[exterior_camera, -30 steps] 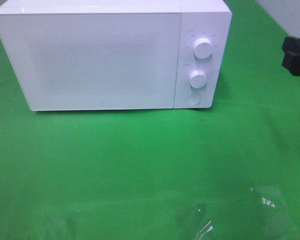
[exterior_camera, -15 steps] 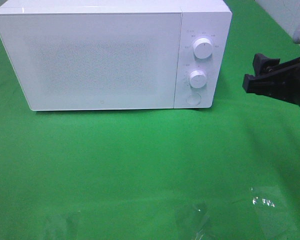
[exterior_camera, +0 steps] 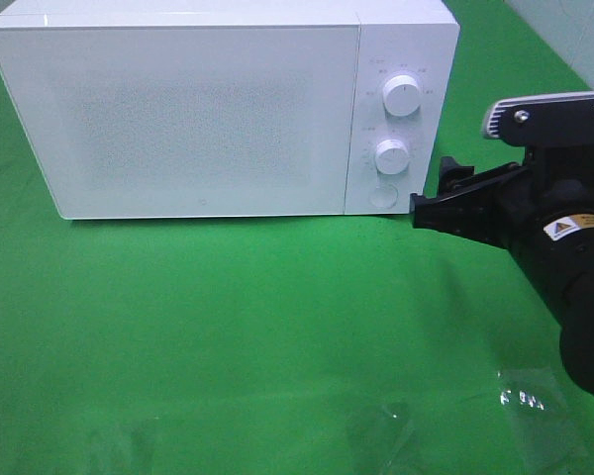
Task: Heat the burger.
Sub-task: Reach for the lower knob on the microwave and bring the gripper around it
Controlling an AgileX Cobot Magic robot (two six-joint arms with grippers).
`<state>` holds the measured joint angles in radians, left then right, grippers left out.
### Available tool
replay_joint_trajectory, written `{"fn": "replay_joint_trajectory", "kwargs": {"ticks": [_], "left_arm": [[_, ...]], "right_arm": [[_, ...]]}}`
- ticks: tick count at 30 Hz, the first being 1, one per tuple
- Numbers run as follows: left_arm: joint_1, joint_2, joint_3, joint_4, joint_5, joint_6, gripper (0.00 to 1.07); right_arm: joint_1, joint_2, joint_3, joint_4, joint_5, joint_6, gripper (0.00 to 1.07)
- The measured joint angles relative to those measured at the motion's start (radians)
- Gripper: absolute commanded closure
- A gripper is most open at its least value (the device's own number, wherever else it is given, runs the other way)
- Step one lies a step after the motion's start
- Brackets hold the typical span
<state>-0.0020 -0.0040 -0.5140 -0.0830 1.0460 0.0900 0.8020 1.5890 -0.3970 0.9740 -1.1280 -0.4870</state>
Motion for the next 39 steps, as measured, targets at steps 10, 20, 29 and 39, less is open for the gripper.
{"fn": "replay_joint_trajectory", "kwargs": {"ticks": [10,20,29,39], "left_arm": [[0.0,0.0,0.0,0.0,0.0,0.0,0.07],[0.0,0.0,0.0,0.0,0.0,0.0,0.07],[0.0,0.0,0.0,0.0,0.0,0.0,0.07],[0.0,0.0,0.0,0.0,0.0,0.0,0.07]], "right_arm": [[0.024,0.086,-0.066,0.0,0.011,-0.005,0.34],[0.024,0.15,-0.134,0.0,0.03,-0.002,0.34],[0.024,0.156,-0.138,-0.008,0.024,0.047,0.34],[0.024,0.249,-0.166,-0.046,0.002,0.083,0.34]]}}
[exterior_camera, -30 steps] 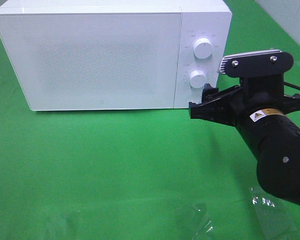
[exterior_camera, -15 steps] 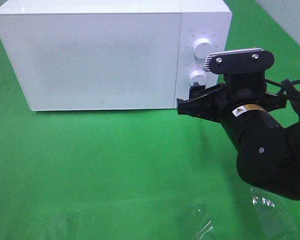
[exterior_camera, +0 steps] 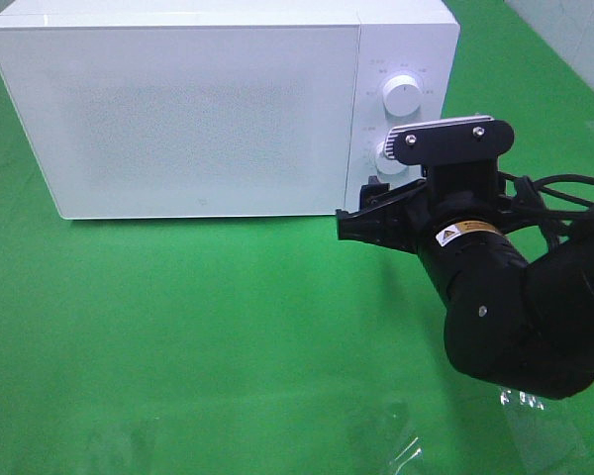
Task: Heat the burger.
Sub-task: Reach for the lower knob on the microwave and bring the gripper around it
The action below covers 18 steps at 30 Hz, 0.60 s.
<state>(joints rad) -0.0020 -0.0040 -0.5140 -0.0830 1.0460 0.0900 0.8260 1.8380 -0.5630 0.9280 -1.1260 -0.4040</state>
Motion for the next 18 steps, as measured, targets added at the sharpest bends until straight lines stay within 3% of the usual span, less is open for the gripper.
{"fn": "replay_joint_trajectory", "kwargs": {"ticks": [9,18], "left_arm": [[0.0,0.0,0.0,0.0,0.0,0.0,0.07],[0.0,0.0,0.0,0.0,0.0,0.0,0.07]], "right_arm": [[-0.038,0.01,-0.006,-0.026,-0.012,0.04,0.34],[-0.081,0.09,-0.105,-0.056,-0.017,0.04,0.32]]}}
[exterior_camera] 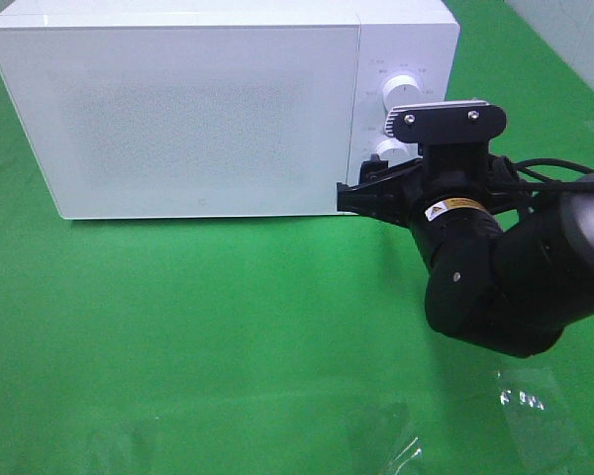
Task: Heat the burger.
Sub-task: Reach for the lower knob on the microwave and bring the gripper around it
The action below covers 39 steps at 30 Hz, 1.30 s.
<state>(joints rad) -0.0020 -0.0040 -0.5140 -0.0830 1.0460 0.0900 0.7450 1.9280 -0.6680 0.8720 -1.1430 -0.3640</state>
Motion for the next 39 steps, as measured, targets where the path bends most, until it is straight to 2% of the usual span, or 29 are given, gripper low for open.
{"fn": "replay_joint_trajectory", "kwargs": {"ticks": [14,31,34,35,36,37,38,39], "left_arm": [[0.0,0.0,0.0,0.0,0.0,0.0,0.07],[0.0,0.0,0.0,0.0,0.0,0.0,0.07],[0.0,0.0,0.0,0.0,0.0,0.0,0.07],[0.0,0.0,0.0,0.0,0.0,0.0,0.07],[0.0,0.0,0.0,0.0,0.0,0.0,0.07],[0.0,0.0,0.0,0.0,0.0,0.0,0.07],[0.0,0.0,0.0,0.0,0.0,0.0,0.07],[0.0,0.0,0.0,0.0,0.0,0.0,0.07]], "right_arm": [[-0.03,0.141,-0.151,-0.005,-0.001,0.0,0.31],[-0.072,0.16,-0.184,-0.063,0.03,0.0,0.31],[-0.072,0.16,-0.184,-0.063,0.03,0.0,0.36],[-0.072,0.16,-0.184,-0.068,0.03,0.0,0.43],[-0.072,0.16,-0.184,-0.068,0.03,0.0,0.43],[-0.072,0.16,-0.185,-0.072,0.032,0.0,0.54],[-0.072,0.16,-0.185,-0.072,0.032,0.0,0.54],[-0.072,0.16,-0.185,-0.067,0.032,0.0,0.6]]}}
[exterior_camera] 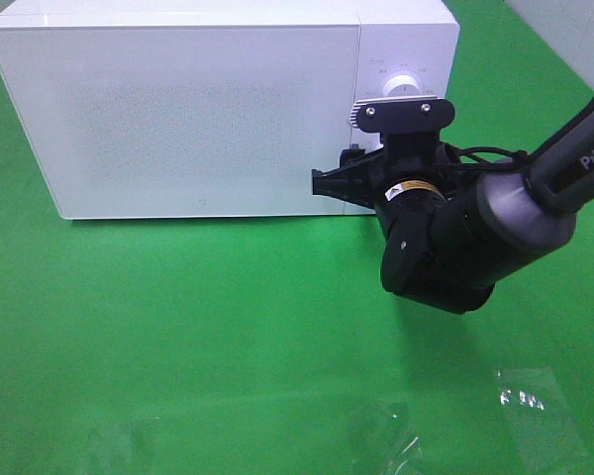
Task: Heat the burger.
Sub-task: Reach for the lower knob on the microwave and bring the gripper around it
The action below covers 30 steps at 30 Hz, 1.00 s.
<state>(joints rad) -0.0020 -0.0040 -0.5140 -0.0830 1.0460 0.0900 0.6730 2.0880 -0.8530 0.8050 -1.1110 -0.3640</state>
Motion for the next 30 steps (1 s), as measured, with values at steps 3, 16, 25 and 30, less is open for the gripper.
{"fn": "replay_joint_trajectory", "kwargs": {"ticks": [3,16,25,30], "left_arm": [[0.0,0.0,0.0,0.0,0.0,0.0,0.07],[0.0,0.0,0.0,0.0,0.0,0.0,0.07],[0.0,0.0,0.0,0.0,0.0,0.0,0.07],[0.0,0.0,0.0,0.0,0.0,0.0,0.07]], "right_arm": [[-0.004,0.0,0.001,0.022,-0.006,0.0,0.85],[-0.007,0.0,0.004,0.007,-0.005,0.025,1.07],[-0.009,0.0,0.016,-0.03,-0.015,0.286,1.07],[-0.016,0.002,0.025,-0.067,-0.023,0.592,1.07]]}}
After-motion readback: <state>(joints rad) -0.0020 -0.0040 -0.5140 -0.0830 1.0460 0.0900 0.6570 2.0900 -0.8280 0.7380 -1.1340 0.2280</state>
